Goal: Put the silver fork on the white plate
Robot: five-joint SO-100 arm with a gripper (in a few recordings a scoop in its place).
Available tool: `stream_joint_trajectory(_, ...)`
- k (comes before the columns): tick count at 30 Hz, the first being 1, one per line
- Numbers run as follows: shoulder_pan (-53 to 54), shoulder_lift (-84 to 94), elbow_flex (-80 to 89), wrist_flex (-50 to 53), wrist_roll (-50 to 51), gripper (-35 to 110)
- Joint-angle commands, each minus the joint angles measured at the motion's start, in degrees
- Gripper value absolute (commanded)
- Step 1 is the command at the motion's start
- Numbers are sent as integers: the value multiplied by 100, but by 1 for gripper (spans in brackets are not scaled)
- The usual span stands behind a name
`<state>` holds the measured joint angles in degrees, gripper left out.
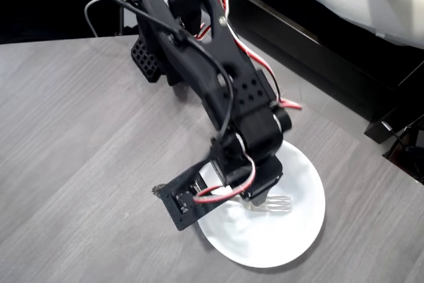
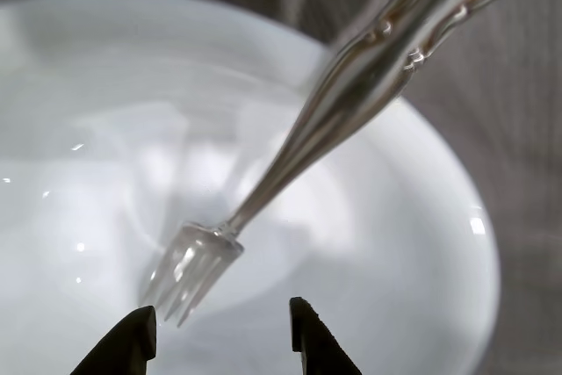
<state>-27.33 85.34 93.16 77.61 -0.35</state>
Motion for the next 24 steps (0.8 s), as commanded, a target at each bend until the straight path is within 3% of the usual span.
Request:
stream_joint_trajectory(1,290,853,-123,264,-26,17)
stream_joint_trajectory(3,545,1406,-88,519,-79,11)
stream_joint_trajectory(4,712,1767,9,580,-97,0)
stream_joint_trajectory(12,1916,5520,3665,-747,-132,0)
stream_joint_trajectory(24,1582,6372,5423,-1283,281,0)
